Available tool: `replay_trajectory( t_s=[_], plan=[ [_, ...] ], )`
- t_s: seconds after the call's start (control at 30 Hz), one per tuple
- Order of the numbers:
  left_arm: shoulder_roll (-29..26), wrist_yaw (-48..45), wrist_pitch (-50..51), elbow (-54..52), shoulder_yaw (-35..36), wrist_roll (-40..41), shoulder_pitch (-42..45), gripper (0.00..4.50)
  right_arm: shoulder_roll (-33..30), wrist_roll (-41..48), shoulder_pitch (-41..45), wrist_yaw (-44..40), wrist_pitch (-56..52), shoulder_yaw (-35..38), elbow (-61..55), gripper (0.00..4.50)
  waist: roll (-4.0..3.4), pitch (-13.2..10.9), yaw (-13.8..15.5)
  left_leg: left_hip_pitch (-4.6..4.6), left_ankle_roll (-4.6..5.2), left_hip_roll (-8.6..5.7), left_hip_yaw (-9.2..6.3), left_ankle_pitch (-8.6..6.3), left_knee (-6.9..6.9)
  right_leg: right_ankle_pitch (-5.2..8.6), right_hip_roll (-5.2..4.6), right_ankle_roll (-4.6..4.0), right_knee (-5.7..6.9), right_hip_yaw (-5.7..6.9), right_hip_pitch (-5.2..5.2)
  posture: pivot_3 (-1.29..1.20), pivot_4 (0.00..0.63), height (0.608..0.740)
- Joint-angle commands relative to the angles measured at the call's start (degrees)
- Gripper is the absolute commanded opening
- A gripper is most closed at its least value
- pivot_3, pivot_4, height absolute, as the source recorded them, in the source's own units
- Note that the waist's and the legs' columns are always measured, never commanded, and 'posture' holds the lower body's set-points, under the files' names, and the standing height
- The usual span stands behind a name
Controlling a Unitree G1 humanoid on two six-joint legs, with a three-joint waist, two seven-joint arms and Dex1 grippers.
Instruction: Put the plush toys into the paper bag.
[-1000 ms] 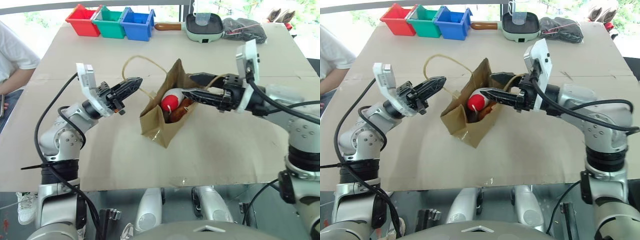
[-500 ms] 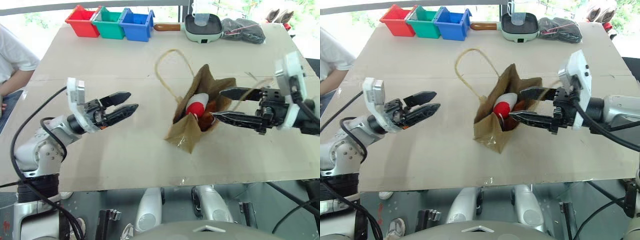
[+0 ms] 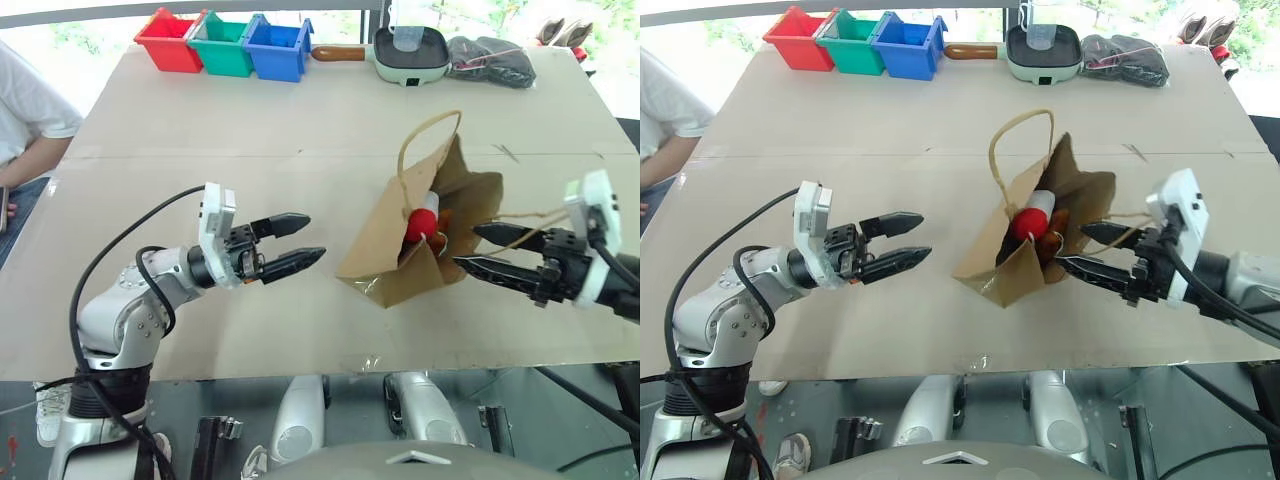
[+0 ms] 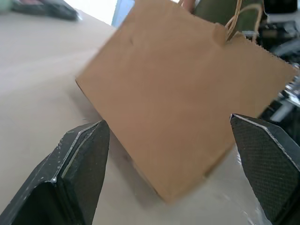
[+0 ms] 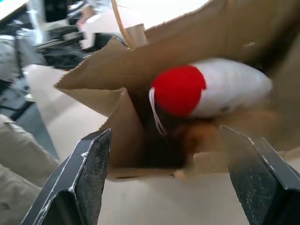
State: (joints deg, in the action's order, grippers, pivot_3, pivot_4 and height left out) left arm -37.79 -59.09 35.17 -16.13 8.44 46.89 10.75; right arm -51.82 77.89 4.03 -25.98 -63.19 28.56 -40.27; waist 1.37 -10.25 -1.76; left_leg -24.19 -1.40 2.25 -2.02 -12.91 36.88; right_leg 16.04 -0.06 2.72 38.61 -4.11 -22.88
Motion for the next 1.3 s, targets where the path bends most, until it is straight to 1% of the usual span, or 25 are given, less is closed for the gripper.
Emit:
replay_trajectory(
  t_s=[0.03,0.07,0.1,0.13,0.17,0.33,0.43,0.47,0.5,0.53,0.57,0.6,0.7,0.77,0.9,1.03,1.07,1.13,1.17,1.23,1.27,1.3],
  plan=[
    [-0.6,-1.5,0.0,-3.6,-0.7,0.7,-0.2,4.50,-1.0,1.6,-3.9,-0.9,2.9,4.9,-2.8,1.61,0.01,0.0,0.0,0.01,0.00,0.00,0.01,0.00,0.03,0.01,0.01,0.01,0.00,0.00,0.01,0.00,0.150,0.740],
    [-0.4,-1.6,0.0,-3.9,-1.1,0.6,-0.1,4.50,-0.7,1.9,-4.0,-0.4,4.0,5.0,-3.0,1.14,0.00,0.0,-0.1,0.00,0.00,0.00,0.02,0.00,0.07,0.01,0.00,0.02,0.00,-0.01,0.02,0.00,0.150,0.740],
    [0.1,-1.4,-0.1,-4.1,-1.6,0.4,0.1,4.50,-0.1,2.7,-3.1,0.6,5.3,4.5,-2.8,0.54,0.00,0.0,-0.2,0.01,0.00,0.00,0.04,0.00,0.15,0.02,0.01,0.06,0.02,-0.03,0.03,0.00,0.150,0.740],
    [0.5,-1.2,-0.2,-4.0,-1.9,0.3,0.4,4.50,0.1,3.5,-2.0,1.1,6.3,3.4,-2.7,0.13,0.00,0.0,-0.3,0.01,0.00,0.00,0.05,0.00,0.17,0.06,0.01,0.12,0.03,-0.04,0.03,0.00,0.150,0.740],
    [0.8,-1.2,-0.4,-3.7,-2.2,0.2,0.6,4.50,0.0,3.7,-0.9,1.3,7.1,2.2,-2.9,0.02,0.00,0.0,-0.3,0.07,0.00,0.00,0.05,0.00,0.19,0.09,0.01,0.17,0.04,-0.05,0.10,0.00,0.150,0.740],
    [1.2,-2.4,-1.4,-2.3,-2.6,-0.5,1.6,4.50,0.8,4.7,7.7,4.1,10.2,-6.2,-3.1,0.02,-0.01,0.0,-0.3,0.13,0.00,0.02,0.04,0.00,0.20,0.09,0.04,0.15,0.10,-0.05,0.14,0.00,0.150,0.740],
    [1.2,-2.6,-1.5,-2.1,-2.5,-0.3,2.0,4.50,0.3,1.6,9.6,4.5,11.2,-8.6,-2.5,0.02,-0.01,0.0,-0.2,0.09,0.00,0.01,0.03,0.00,0.19,0.00,0.03,0.00,0.08,-0.04,0.13,0.00,0.150,0.740],
    [1.3,-2.7,-1.3,-2.2,-2.5,-0.1,2.0,4.50,0.1,2.1,9.6,4.3,11.4,-8.6,-2.3,0.56,-0.01,0.0,-0.1,0.07,0.01,0.01,0.02,0.00,0.20,0.00,0.02,0.00,0.07,-0.03,0.13,0.00,0.150,0.740],
    [1.4,-2.7,-1.3,-2.3,-2.5,0.0,2.0,4.50,0.0,2.6,9.4,4.2,11.6,-8.5,-2.1,0.81,-0.01,0.0,0.0,0.04,0.01,0.01,0.00,0.00,0.20,0.00,0.02,0.00,0.04,-0.01,0.13,0.00,0.150,0.740],
    [1.4,-2.7,-1.2,-2.3,-2.5,0.1,2.0,4.50,-0.1,3.0,9.4,4.2,11.7,-8.5,-2.1,1.36,-0.01,0.0,0.1,0.04,0.01,0.00,0.00,-0.01,0.20,0.00,0.01,0.00,0.04,-0.01,0.13,0.00,0.150,0.740],
    [1.4,-2.7,-1.2,-2.4,-2.5,0.1,1.9,4.50,-0.2,3.0,9.4,4.6,11.8,-8.6,-2.2,1.75,-0.01,0.0,0.1,0.04,0.01,0.00,0.00,-0.01,0.20,0.00,0.01,0.00,0.04,-0.01,0.13,0.00,0.150,0.740],
    [1.5,-2.6,-1.1,-2.6,-2.6,0.2,1.7,4.50,-1.1,3.0,9.0,5.0,11.3,-8.5,-2.6,2.28,-0.01,0.0,0.1,0.04,0.01,0.00,0.00,-0.01,0.20,0.00,0.01,0.00,0.05,-0.01,0.13,0.00,0.150,0.740],
    [1.7,-2.6,-1.0,-3.1,-2.7,0.4,1.3,4.50,-3.3,4.0,7.2,5.9,10.6,-6.7,-3.5,3.66,-0.01,0.0,0.1,0.04,0.01,0.00,0.00,-0.01,0.21,0.00,0.01,0.00,0.05,-0.01,0.13,0.00,0.150,0.740],
    [1.6,-2.7,-0.9,-3.2,-2.6,0.5,1.2,4.50,-5.0,5.6,5.2,6.1,10.5,-3.8,-3.7,3.66,-0.01,0.0,0.2,0.04,0.01,0.00,0.00,-0.01,0.21,0.00,0.01,0.00,0.05,-0.01,0.13,0.00,0.150,0.740],
    [1.5,-3.2,-0.6,-3.7,-3.0,0.8,1.1,4.50,-8.3,7.8,-1.0,4.8,9.6,4.7,-3.7,3.66,0.00,0.0,0.6,0.04,0.01,0.00,0.01,-0.01,0.22,0.00,0.01,0.00,0.05,-0.01,0.13,0.00,0.150,0.740],
    [1.6,-3.7,-0.8,-3.9,-3.9,0.6,1.6,4.50,-9.5,6.1,-8.6,2.3,8.5,11.0,-4.3,3.66,0.01,0.0,0.9,0.05,0.02,0.00,0.02,-0.01,0.24,0.00,0.02,0.00,0.06,-0.02,0.14,0.00,0.150,0.740],
    [1.9,-3.7,-0.8,-3.9,-4.3,0.5,2.0,4.50,-9.7,3.8,-10.8,1.6,8.1,10.4,-5.3,3.66,0.01,0.0,1.0,0.05,0.02,0.00,0.02,-0.01,0.25,0.00,0.02,0.00,0.06,-0.02,0.14,0.00,0.150,0.740],
    [2.2,-3.7,-1.0,-4.1,-5.3,0.0,2.5,4.50,-8.9,0.4,-12.5,1.0,9.4,6.8,-6.8,2.66,0.01,0.0,1.0,0.06,0.02,0.00,0.02,-0.01,0.25,0.01,0.02,0.01,0.05,-0.02,0.16,0.00,0.150,0.740],
    [2.3,-3.8,-1.3,-4.1,-5.8,-0.4,2.6,4.50,-7.8,-1.2,-11.9,1.4,10.6,3.7,-7.1,2.40,0.01,0.0,0.8,0.06,0.02,0.00,0.03,-0.01,0.27,0.01,0.02,0.02,0.06,-0.02,0.16,0.00,0.150,0.740],
    [2.9,-3.2,-1.8,-4.4,-6.9,-1.4,2.5,4.50,-5.0,-7.6,-9.0,2.1,12.6,-6.0,-7.7,1.31,0.09,0.1,0.6,0.14,0.01,0.01,0.06,-0.01,0.29,0.02,0.03,0.06,0.08,-0.06,0.19,0.00,0.150,0.740],
    [3.1,-2.9,-1.9,-4.3,-7.3,-1.8,2.6,4.50,-3.9,-10.5,-7.7,2.1,13.3,-9.8,-7.8,0.88,0.07,0.1,0.6,0.18,0.01,0.02,0.07,-0.01,0.29,0.09,0.05,0.16,0.10,-0.07,0.21,0.00,0.150,0.740],
    [3.3,-2.6,-2.5,-4.3,-7.7,-2.5,2.7,4.50,-2.5,-13.5,-6.2,2.5,13.9,-13.5,-7.4,0.55,0.04,0.0,0.5,0.20,0.01,0.02,0.08,-0.01,0.30,0.10,0.04,0.18,0.11,-0.08,0.21,0.00,0.150,0.740]
  ],
)
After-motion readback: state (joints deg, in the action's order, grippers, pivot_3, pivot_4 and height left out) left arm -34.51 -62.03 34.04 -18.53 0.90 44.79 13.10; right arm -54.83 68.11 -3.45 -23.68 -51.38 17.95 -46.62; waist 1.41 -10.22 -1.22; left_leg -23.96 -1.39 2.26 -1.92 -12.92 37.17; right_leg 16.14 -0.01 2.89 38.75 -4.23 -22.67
